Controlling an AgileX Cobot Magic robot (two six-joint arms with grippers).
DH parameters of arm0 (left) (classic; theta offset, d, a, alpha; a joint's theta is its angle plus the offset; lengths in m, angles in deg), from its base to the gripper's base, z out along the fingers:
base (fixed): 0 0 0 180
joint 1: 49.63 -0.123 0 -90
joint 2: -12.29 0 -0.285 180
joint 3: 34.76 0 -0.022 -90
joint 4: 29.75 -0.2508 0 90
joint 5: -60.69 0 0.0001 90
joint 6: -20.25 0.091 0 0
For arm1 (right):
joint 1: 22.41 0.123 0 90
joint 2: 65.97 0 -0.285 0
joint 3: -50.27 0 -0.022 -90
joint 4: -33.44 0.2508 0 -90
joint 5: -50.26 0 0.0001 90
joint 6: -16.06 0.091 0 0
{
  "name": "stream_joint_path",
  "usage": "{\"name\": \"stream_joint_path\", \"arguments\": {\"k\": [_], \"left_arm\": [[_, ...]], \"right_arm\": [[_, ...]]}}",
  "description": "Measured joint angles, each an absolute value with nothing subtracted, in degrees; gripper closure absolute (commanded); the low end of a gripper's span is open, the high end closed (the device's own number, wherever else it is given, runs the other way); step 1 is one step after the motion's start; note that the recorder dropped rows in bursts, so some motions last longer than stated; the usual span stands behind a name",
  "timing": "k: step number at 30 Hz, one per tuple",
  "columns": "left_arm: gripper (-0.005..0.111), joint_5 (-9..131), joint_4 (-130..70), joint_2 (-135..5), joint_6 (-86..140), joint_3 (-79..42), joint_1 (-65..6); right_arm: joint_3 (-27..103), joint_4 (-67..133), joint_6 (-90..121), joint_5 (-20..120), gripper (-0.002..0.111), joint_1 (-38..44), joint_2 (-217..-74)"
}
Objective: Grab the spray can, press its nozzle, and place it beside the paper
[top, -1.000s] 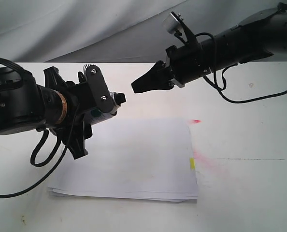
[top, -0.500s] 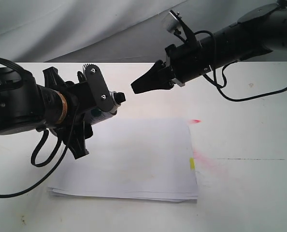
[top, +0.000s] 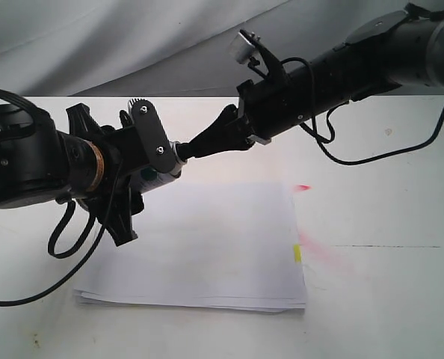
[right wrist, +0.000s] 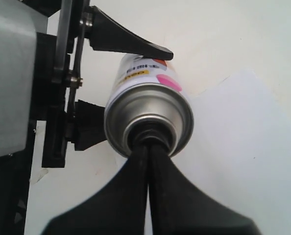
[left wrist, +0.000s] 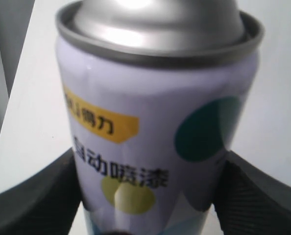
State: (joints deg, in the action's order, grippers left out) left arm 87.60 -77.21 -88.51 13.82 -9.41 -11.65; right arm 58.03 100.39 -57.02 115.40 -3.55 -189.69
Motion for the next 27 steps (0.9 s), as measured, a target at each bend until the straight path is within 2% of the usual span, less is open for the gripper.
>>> {"name": "stream_joint_path", "arguments": {"k": [27], "left_arm": [[0.107,87.61,-77.21,-88.51,13.68,-9.41,-11.65]], "right_arm": [[58.03,104.42,-58.3,114.89,0.108,-3.55,-191.32]]}}
